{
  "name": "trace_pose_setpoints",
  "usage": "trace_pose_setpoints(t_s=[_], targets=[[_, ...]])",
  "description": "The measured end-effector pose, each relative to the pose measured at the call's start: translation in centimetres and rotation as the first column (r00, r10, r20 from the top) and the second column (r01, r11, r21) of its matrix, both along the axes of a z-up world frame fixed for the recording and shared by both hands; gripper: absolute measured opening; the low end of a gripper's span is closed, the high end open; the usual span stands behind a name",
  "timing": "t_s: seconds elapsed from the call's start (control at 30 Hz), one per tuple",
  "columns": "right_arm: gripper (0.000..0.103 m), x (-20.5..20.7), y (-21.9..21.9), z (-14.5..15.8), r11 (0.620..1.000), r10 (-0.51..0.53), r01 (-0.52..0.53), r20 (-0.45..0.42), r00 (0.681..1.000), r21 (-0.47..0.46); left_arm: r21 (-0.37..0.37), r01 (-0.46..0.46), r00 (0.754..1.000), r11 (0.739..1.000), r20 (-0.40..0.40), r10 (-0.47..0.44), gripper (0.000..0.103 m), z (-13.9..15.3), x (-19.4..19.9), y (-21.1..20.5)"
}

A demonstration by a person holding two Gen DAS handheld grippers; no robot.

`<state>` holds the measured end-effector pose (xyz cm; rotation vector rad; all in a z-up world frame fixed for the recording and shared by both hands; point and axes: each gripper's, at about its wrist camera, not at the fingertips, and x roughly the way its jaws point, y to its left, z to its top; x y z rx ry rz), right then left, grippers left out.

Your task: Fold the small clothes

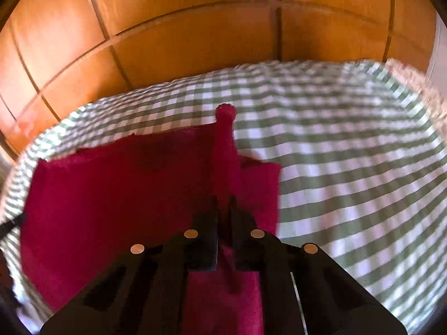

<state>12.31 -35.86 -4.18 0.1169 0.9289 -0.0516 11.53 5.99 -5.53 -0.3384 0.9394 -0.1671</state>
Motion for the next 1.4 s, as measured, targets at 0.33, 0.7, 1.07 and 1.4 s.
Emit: trace_pose_setpoints(t_s=[0.33,0.7,1.07,1.4], targets=[[0.005,0.0,0.0,-3.8,0.997,-0.04,0.038,-0.029,0.999,-0.074,0.186,-0.076,0.996,0.98,-0.036,0.084,0.032,-1.7,0.3,-1.8],[0.077,-1.1,-2.6,-2.4,0.99,-0.11,0.109,0.003,0.994,0.093,0.298,-0.109,0.986,0.948,0.156,0.064,0.045,3.6,-3.4,-4.5],[0.077,-4.1,-4.1,-3.3,0.917,-0.006,0.035,-0.073,0.997,0.396,0.293,-0.003,0.986,0.956,0.159,-0.045,0.046,3.7,-5.1,-7.9],[0.075,-6.1,-2.8,-4.1,0.86,0.081,-0.034,-0.07,0.994,0.508,0.294,0.087,0.984,0.952,0.121,-0.127,0.046,2.3,-5.5,-10.8]])
